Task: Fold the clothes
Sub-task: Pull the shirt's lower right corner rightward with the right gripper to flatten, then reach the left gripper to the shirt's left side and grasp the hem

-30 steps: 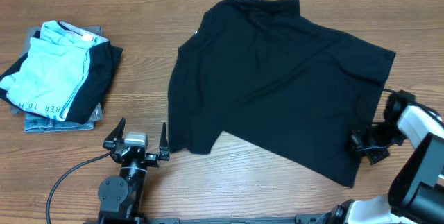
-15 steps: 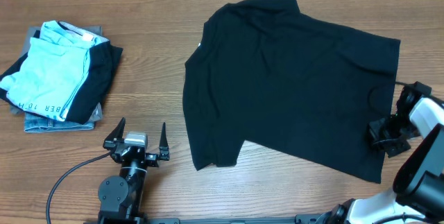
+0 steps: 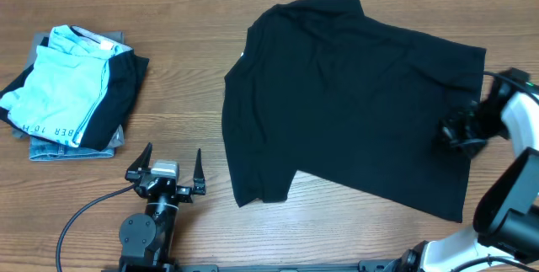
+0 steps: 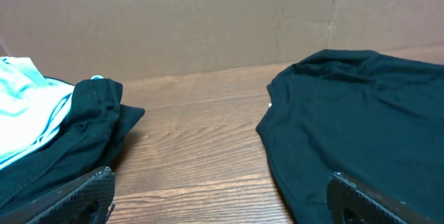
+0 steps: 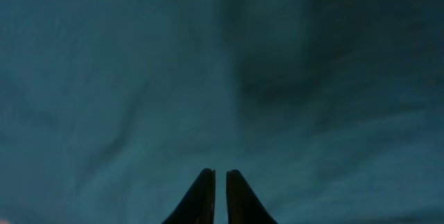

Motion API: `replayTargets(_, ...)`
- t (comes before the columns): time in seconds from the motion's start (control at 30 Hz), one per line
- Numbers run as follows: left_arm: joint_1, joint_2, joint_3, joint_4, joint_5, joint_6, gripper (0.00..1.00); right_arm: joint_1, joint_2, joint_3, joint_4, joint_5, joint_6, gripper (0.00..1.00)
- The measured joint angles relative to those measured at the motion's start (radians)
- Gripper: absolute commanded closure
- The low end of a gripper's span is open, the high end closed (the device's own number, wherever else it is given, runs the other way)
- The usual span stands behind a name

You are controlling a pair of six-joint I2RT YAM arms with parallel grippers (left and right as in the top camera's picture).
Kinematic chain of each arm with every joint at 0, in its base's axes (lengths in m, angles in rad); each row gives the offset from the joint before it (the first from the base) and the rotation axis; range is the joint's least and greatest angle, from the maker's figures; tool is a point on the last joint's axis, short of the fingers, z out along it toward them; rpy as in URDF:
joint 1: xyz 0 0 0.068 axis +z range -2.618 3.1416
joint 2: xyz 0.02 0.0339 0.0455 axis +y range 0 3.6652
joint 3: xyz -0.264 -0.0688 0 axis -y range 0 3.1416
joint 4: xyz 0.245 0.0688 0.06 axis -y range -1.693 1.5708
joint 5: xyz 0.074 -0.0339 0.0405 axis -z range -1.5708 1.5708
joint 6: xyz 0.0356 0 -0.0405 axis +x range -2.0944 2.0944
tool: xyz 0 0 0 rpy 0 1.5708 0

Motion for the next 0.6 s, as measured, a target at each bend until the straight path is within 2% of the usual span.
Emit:
replayTargets(0.07, 0.0, 0.0, 0.0, 0.0, 0.0, 0.0, 0.0, 0.067, 0.0, 0.0, -0.001, -0.045, -0.045, 0.81)
replayTargets(0.1, 0.0, 0.0, 0.0, 0.0, 0.0, 0.0, 0.0, 0.09, 0.0, 0.0, -0.001, -0.058, -0.058, 0.76)
replayTargets(0.17, 0.0, 0.0, 0.0, 0.0, 0.0, 0.0, 0.0, 0.129, 0.0, 0.0, -0.001, -0.074, -0.068, 0.56)
replayTargets(0.23, 0.0, 0.0, 0.0, 0.002, 0.005, 0.0, 0.0, 0.172, 0.0, 0.0, 0.01, -0.086, -0.088, 0.49)
replayTargets(0.3, 0.0, 0.0, 0.0, 0.011, 0.046, -0.001, 0.0, 0.208, 0.0, 0.0, 0.024, -0.093, -0.096, 0.36)
replayTargets(0.33, 0.0, 0.0, 0.0, 0.017, 0.083, -0.001, 0.0, 0.22, 0.0, 0.0, 0.028, -0.097, -0.098, 0.14)
replayTargets(0.37, 0.0, 0.0, 0.0, 0.02, 0.13, -0.002, 0.0, 0.23, 0.0, 0.0, 0.031, -0.098, -0.107, 0.0)
replayTargets(0.5, 0.0, 0.0, 0.003, 0.023, 0.271, -0.066, 0.0, 0.24, 0.0, 0.0, 0.039, -0.1, -0.108, 0.0)
replayTargets(0.6, 0.0, 0.002, 0.053, 0.006, 0.334, -0.174, 0.0, 0.24, 0.0, 0.0, 0.039, -0.099, -0.108, 0.0)
